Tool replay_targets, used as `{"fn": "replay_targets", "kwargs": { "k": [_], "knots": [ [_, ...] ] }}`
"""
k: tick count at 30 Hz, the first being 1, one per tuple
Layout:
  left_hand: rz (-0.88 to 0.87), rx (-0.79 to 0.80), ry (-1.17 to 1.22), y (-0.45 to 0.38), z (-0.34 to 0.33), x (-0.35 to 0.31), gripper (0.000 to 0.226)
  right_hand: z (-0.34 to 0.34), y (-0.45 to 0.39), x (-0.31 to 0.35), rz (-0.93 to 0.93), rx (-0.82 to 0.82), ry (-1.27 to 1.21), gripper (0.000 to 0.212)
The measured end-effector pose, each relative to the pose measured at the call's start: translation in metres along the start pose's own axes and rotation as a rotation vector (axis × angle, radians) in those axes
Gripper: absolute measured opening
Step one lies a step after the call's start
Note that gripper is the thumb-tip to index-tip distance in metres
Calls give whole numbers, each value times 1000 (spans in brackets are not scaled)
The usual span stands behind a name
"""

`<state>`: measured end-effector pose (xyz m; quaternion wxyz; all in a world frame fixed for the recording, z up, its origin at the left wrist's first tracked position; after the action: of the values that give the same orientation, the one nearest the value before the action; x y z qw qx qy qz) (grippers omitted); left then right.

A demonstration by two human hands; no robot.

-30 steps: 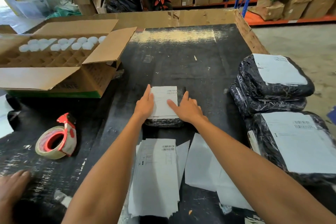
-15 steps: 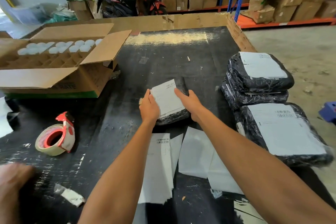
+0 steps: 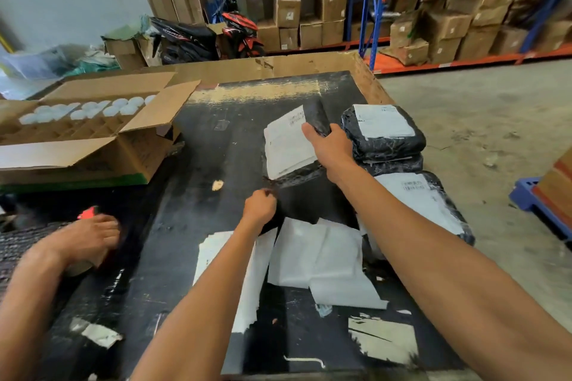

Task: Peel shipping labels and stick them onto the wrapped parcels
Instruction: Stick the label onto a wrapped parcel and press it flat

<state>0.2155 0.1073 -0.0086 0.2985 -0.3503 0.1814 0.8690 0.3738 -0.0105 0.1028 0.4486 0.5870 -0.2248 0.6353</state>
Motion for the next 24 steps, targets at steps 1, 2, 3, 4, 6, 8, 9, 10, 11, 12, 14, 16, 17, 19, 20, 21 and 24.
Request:
{"fn": "replay_targets", "kwargs": {
  "k": [1, 2, 3, 4, 6, 8, 9, 10, 11, 12, 14, 16, 17, 19, 20, 21, 24],
  "knots": [
    [-59, 72, -47, 10, -12, -12, 41, 14, 3, 5, 1, 2, -41, 54],
    [-106, 149, -108, 19, -28, -23, 45, 31, 9, 7, -7, 8, -85, 55],
    [-130, 227, -190, 27, -43, -29, 53, 42, 12, 8, -32, 25, -132, 56],
    [-128, 296, -280, 36, -58, -32, 61, 53, 20, 6, -58, 48, -163, 55],
    [-81, 375, -431, 51, -85, -31, 70, 77, 38, -1, -102, 98, -225, 63],
    [-64, 341, -534, 61, -95, -25, 74, 95, 50, -14, -142, 136, -277, 88],
    [-79, 305, -566, 68, -100, -26, 75, 112, 54, -25, -152, 132, -307, 95],
    [-93, 269, -582, 70, -102, -25, 75, 125, 60, -32, -157, 136, -324, 93],
    [-109, 242, -590, 74, -105, -26, 74, 140, 67, -37, -167, 136, -321, 88],
    [-118, 225, -598, 74, -105, -25, 73, 153, 72, -42, -174, 128, -330, 88],
    [-118, 212, -615, 76, -105, -24, 72, 179, 76, -55, -198, 93, -344, 103],
    [-113, 212, -626, 76, -105, -24, 72, 198, 70, -68, -190, 85, -356, 107],
    [-109, 215, -625, 76, -105, -24, 72, 204, 70, -72, -189, 82, -349, 102],
    [-106, 220, -625, 76, -107, -24, 71, 212, 70, -79, -202, 56, -317, 90],
    [-106, 216, -628, 75, -107, -23, 71, 213, 70, -83, -212, 50, -300, 84],
    [-106, 212, -629, 76, -106, -24, 71, 212, 70, -85, -224, 54, -286, 81],
    [-105, 213, -625, 76, -107, -24, 71, 209, 65, -88, -254, 68, -265, 78]
  ]
}}
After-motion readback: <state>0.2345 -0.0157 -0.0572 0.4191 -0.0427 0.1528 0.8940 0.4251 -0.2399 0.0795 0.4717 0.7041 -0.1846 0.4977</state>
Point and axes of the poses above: each hand's wrist, its own y-axis away from the middle knuckle, its own z-axis out of the back of the hand, x = y × z, the point moved 6 cm from there along -y, towards the middle knuckle, and after that the axes turned 11 degrees about -z, right-handed, at the moved point
